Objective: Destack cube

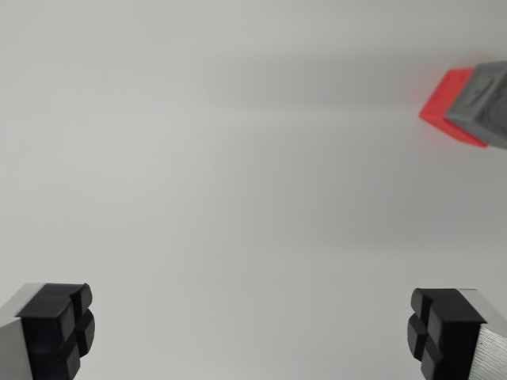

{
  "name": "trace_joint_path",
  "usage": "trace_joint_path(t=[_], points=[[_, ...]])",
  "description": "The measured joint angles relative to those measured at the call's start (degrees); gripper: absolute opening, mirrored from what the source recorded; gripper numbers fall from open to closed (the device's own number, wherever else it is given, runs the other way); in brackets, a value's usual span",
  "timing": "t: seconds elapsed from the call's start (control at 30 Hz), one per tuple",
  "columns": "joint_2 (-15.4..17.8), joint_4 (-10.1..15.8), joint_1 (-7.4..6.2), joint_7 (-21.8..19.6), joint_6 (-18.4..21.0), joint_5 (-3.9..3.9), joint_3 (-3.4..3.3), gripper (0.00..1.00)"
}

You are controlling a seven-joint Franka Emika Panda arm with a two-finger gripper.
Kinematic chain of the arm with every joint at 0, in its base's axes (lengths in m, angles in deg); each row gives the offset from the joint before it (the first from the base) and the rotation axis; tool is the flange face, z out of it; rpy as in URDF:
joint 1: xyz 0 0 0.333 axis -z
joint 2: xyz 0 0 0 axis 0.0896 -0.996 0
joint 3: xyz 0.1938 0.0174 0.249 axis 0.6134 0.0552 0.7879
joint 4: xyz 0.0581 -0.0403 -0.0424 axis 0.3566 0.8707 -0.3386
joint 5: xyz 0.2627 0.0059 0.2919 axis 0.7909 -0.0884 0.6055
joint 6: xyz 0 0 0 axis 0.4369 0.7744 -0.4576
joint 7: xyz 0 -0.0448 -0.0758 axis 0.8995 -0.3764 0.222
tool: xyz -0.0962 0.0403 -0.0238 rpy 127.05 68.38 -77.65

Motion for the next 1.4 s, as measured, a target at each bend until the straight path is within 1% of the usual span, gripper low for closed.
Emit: trace_joint_path(t=[0.47,0.77,0.93,1.2,1.33,1.4], points=[[-2.69,-0.17,1.38,-1.23,-1.92,0.30,-1.64,1.00],[-5.05,-0.81,2.50,-2.22,-3.18,0.69,-2.82,1.00],[-6.74,-1.49,3.22,-2.81,-3.96,1.02,-3.53,1.00],[-9.27,-2.73,4.35,-3.70,-4.88,1.56,-4.45,1.00],[-11.07,-3.74,5.07,-4.30,-5.36,1.99,-5.07,1.00],[-11.74,-4.08,5.33,-4.51,-5.55,2.15,-5.27,1.00]])
